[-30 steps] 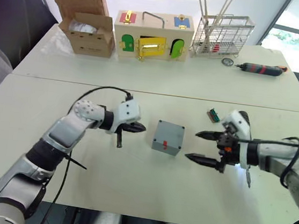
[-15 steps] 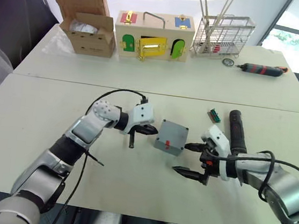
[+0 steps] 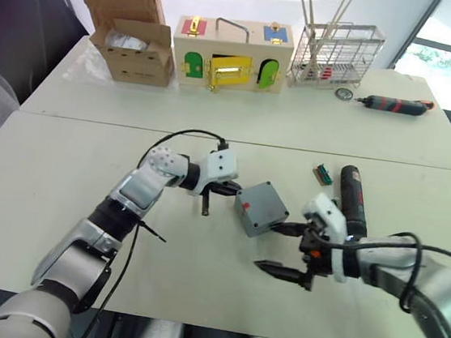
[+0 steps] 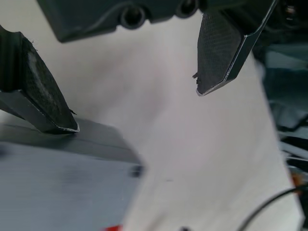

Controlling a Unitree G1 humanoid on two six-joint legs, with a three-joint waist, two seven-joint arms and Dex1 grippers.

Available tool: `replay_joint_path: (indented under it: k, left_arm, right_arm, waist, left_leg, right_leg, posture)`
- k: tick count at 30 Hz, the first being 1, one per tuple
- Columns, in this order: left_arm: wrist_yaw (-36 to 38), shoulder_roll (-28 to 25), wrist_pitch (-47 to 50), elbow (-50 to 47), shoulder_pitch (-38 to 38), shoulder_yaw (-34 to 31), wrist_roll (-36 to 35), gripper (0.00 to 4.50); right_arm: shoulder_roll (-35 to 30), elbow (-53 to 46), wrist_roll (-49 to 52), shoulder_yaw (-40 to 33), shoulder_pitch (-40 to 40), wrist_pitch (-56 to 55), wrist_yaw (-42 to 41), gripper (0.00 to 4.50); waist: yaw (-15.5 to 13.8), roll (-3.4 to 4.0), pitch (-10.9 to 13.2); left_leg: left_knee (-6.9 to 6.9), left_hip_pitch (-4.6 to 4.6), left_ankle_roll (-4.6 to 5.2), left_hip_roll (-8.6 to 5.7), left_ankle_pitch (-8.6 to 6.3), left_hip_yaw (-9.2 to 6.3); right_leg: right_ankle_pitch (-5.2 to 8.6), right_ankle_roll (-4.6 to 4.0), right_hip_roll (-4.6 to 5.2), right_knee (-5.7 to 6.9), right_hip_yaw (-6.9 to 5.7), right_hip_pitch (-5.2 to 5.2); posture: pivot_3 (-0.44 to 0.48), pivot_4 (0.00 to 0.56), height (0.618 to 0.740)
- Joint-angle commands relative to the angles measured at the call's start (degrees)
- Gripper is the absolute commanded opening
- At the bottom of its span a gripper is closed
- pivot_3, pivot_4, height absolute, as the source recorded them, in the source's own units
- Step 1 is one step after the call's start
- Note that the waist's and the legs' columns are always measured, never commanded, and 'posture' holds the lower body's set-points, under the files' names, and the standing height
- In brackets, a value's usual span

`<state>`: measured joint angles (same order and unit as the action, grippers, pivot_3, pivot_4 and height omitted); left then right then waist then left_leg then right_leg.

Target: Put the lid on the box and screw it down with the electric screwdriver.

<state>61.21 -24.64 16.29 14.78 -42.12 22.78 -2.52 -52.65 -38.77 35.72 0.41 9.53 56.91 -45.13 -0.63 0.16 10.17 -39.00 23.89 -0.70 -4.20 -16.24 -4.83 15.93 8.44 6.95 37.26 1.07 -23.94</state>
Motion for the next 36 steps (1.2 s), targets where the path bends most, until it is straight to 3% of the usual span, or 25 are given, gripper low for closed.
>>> replay_joint_path:
  k: [1,4,9,21,36]
  left_arm:
    - [2.3,-5.3,3.2,-10.2,3.2,-3.1,-1.4,0.00]
    - [4.4,-8.4,6.2,-17.1,6.4,-2.8,-2.9,0.00]
    - [4.4,-8.6,9.4,-21.2,8.6,-2.2,-4.0,0.00]
    - [-2.0,-2.2,8.2,-16.7,6.7,-1.8,-1.9,0.00]
    - [-3.9,-0.6,7.5,-15.5,6.2,-2.1,-2.0,0.00]
  right_arm:
    - [-5.5,2.0,-2.6,-3.3,-0.2,-3.1,-2.9,4.48]
    - [-5.6,5.9,-5.1,-1.3,2.2,-6.6,-3.1,4.48]
    - [-3.6,9.0,-8.3,3.5,5.2,-10.2,-4.0,4.48]
    - [-1.0,6.6,-5.9,5.6,6.0,-7.8,-6.2,4.48]
    - [0.4,3.1,-2.8,4.8,5.3,-2.9,-3.5,4.48]
  waist:
    - [0.1,0.00,0.0]
    - [0.4,0.01,0.0]
    - [-0.1,0.00,0.0]
    - [0.0,0.00,0.0]
    - [-0.1,-0.01,0.0]
  left_leg:
    - [0.02,0.00,0.00,0.00,0.00,0.01]
    - [0.03,-0.01,0.03,0.05,-0.02,0.03]
    - [-0.02,-0.01,0.03,0.05,-0.02,0.02]
    - [-0.05,-0.02,0.03,0.04,-0.02,0.01]
    - [-0.05,-0.02,0.03,0.03,-0.02,0.00]
  right_leg:
    - [0.00,0.00,0.00,0.00,0.02,-0.02]
    - [0.00,0.00,0.00,0.00,0.02,-0.01]
    - [0.00,0.00,0.00,0.01,0.01,0.04]
    - [0.00,0.00,0.01,0.01,0.01,0.05]
    - [0.00,0.00,0.01,0.01,0.01,0.04]
  posture:
    - [0.000,0.150,0.731]
    - [0.000,0.150,0.731]
    - [0.000,0.150,0.731]
    - [0.000,0.150,0.731]
    - [0.000,0.150,0.731]
